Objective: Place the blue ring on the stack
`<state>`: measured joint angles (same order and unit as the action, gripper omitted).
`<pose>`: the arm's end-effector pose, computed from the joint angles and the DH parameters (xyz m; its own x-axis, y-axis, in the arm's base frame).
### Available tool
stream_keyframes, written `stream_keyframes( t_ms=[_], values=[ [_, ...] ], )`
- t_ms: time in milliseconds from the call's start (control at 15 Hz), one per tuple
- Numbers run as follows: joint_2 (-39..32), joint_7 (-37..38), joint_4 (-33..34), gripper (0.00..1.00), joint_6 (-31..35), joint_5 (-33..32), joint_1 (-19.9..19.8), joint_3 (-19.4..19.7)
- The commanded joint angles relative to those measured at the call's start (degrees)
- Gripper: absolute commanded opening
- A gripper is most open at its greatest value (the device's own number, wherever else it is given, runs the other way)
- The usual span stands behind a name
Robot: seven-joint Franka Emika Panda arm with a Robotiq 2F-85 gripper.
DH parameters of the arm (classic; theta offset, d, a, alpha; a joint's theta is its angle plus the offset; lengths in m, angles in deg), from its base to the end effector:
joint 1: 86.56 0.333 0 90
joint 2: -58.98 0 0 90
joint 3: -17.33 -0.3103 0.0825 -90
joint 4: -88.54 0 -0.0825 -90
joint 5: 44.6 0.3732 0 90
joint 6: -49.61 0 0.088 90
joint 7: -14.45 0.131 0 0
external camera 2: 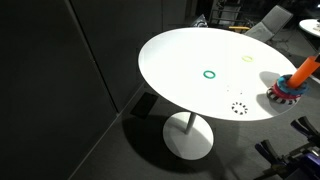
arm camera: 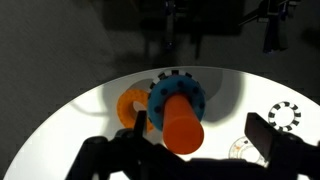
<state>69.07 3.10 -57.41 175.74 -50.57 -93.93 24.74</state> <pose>0.3961 -0.1087 0.2981 0.9840 0.0112 -0.1777 0.0141 -0.9998 0.0152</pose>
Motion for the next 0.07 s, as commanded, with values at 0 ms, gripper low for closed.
stream_keyframes(
  t_ms=[0],
  values=[
    [0.0, 0.0, 0.1, 1.00, -0.2, 0.0, 0.2, 0.1]
  ],
)
